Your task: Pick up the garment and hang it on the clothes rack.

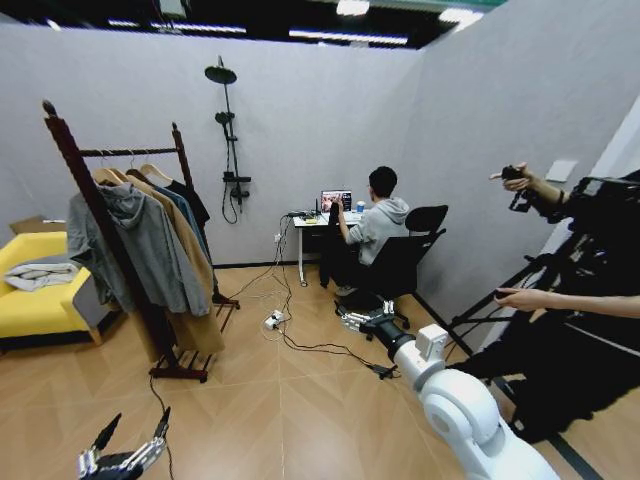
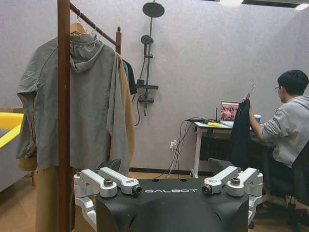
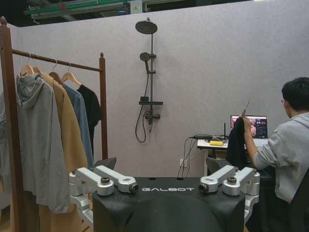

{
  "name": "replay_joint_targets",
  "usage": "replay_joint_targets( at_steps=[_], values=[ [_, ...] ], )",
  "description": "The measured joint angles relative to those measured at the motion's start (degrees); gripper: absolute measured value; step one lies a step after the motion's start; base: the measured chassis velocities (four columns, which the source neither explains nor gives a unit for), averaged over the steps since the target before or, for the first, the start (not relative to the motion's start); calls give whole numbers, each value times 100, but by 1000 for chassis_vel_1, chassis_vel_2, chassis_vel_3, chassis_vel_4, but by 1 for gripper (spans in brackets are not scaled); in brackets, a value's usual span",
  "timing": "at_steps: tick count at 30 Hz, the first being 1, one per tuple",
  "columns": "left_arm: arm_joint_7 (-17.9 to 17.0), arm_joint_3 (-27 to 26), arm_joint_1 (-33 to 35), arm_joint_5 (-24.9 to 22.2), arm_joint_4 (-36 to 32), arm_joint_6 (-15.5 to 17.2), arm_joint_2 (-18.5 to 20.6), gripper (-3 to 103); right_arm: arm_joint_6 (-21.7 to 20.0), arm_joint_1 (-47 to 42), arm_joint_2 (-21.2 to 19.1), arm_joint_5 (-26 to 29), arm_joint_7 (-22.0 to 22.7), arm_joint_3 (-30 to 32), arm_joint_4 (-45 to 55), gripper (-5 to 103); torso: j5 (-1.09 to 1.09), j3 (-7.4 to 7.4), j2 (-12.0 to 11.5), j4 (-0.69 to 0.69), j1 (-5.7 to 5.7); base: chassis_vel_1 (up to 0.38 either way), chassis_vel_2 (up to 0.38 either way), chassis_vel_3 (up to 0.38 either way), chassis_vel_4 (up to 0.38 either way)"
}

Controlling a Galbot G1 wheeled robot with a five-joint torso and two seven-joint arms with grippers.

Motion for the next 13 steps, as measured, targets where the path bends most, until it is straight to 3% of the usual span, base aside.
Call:
replay_joint_targets(
  at_steps=[13],
  values=[
    [0,0,0,0,0,0,0,100,-5,2,-1,7,5,1,0,100,0,0,0,0,0,0,0,0,0]
  ],
)
